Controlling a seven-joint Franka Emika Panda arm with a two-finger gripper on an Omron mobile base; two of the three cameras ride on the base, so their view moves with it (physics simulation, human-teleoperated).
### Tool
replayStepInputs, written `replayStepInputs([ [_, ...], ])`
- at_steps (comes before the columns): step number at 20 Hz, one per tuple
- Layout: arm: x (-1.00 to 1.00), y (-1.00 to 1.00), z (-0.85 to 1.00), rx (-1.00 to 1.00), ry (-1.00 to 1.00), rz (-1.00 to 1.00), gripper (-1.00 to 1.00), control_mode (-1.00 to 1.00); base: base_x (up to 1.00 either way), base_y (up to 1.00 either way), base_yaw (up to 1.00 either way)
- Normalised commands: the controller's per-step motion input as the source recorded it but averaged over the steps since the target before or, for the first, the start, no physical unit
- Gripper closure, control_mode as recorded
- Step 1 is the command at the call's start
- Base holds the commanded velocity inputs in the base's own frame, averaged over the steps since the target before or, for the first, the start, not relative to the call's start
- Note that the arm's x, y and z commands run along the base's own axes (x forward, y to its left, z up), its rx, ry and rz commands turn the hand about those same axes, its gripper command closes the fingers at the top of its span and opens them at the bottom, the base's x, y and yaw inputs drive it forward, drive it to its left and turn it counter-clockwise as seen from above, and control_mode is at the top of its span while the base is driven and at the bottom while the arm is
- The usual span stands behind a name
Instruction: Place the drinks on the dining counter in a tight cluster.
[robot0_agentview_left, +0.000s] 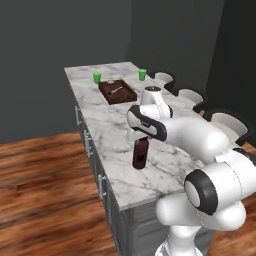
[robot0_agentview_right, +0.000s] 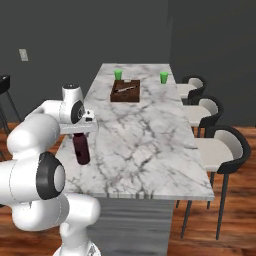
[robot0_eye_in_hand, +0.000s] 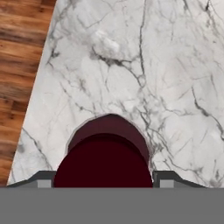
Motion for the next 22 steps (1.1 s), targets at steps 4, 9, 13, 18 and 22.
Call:
replayStepInputs([
  [4, 0.0, 0.0, 0.0, 0.0, 0.0, 0.0, -1.0, -1.0, 0.0, 0.0, 0.0],
  [9, 0.0, 0.0, 0.0, 0.0, 0.0, 0.0, -1.0, -1.0, 0.0, 0.0, 0.0],
  [13, -0.06, 0.0, 0.03, 0.0, 0.0, 0.0, -1.0, -1.0, 0.0, 0.0, 0.0],
  [18, -0.44, 0.0, 0.12, 0.0, -0.01, 0.0, -1.0, -1.0, 0.0, 0.0, 0.0],
  [22, -0.92, 0.0, 0.14, 0.02, -0.04, 0.0, -1.0, -1.0, 0.0, 0.0, 0.0],
])
